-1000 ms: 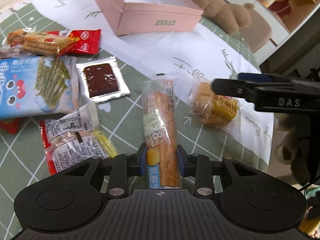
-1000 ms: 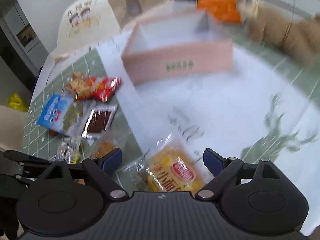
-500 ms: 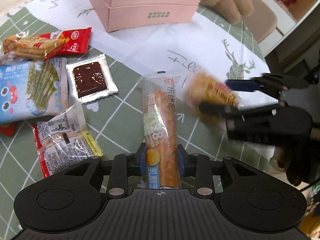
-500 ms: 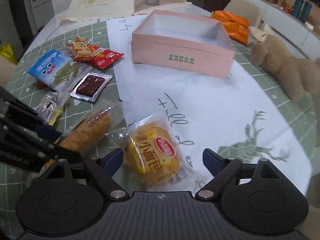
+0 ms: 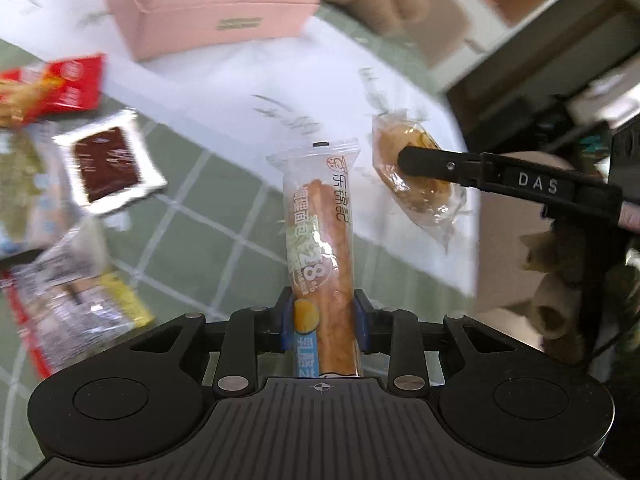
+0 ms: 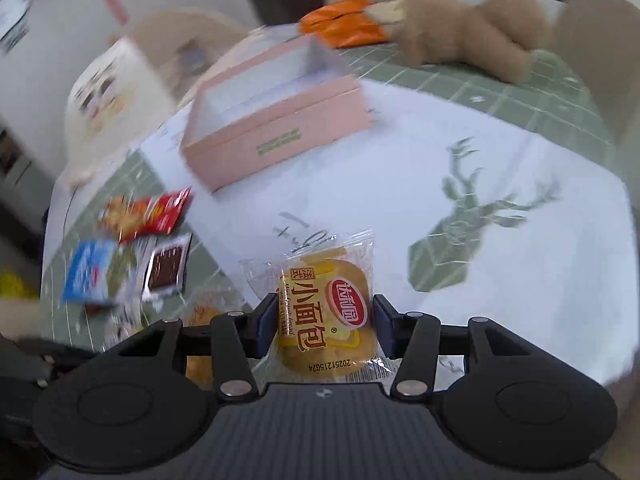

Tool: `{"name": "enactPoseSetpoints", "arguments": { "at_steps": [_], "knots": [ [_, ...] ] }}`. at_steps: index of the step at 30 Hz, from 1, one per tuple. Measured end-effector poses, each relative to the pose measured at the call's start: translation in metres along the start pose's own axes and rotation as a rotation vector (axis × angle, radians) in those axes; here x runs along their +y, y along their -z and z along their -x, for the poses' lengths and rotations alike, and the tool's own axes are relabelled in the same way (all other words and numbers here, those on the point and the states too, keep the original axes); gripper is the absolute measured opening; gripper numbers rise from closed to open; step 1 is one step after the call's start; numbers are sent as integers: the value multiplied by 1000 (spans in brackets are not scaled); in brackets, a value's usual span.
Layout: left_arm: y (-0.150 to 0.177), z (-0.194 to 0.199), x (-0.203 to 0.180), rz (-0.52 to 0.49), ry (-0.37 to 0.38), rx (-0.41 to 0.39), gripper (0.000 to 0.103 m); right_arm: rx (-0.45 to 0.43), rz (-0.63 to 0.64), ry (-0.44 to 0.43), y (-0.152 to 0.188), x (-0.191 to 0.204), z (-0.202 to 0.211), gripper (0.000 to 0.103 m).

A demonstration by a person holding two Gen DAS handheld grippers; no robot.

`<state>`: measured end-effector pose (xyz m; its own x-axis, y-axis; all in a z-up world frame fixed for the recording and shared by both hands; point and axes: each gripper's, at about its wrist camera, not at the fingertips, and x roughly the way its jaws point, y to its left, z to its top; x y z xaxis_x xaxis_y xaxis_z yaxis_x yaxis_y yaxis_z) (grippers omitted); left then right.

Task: Organize snacks
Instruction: 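Lift the bread stick with the left tool while the right tool lifts the cake toward the pink box, then lower both snacks into the pink box and open both tools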

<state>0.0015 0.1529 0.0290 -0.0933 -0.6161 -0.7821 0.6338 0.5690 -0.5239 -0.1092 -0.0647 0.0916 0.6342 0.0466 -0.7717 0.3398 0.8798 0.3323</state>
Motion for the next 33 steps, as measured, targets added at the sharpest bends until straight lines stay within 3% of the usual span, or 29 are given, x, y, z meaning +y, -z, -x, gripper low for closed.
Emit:
{"name": "enactPoseSetpoints", "arguments": {
  "at_steps": [2,4,9,14,20,23,27,33],
  "knots": [
    [-5,-1,8,-23,37,31,33,-45,-41,78,3,12,14,49],
    [-6,-4,13,-51,35,62,33,-68,-89,92,9,20,19,49],
    [11,7,15,-79,58,78,34,-23,-94,151,19,49,0,49],
    [43,26,21,-24,1,27,33,2,-43,136,26,45,-25,49],
    [45,68,-2,-77,-115,-63,33,-34,-73,68,44,43,-11,48],
    [30,99,-24,-117,-140,-137,33,-37,-69,23,50,46,0,47],
    [-11,138,-48,-163,-120,-220,33,-91,-56,-7,40,54,29,47],
    [-99,130,-57,-283,-199,-311,33,-247,-51,21,12,71,78,47]
  ]
}}
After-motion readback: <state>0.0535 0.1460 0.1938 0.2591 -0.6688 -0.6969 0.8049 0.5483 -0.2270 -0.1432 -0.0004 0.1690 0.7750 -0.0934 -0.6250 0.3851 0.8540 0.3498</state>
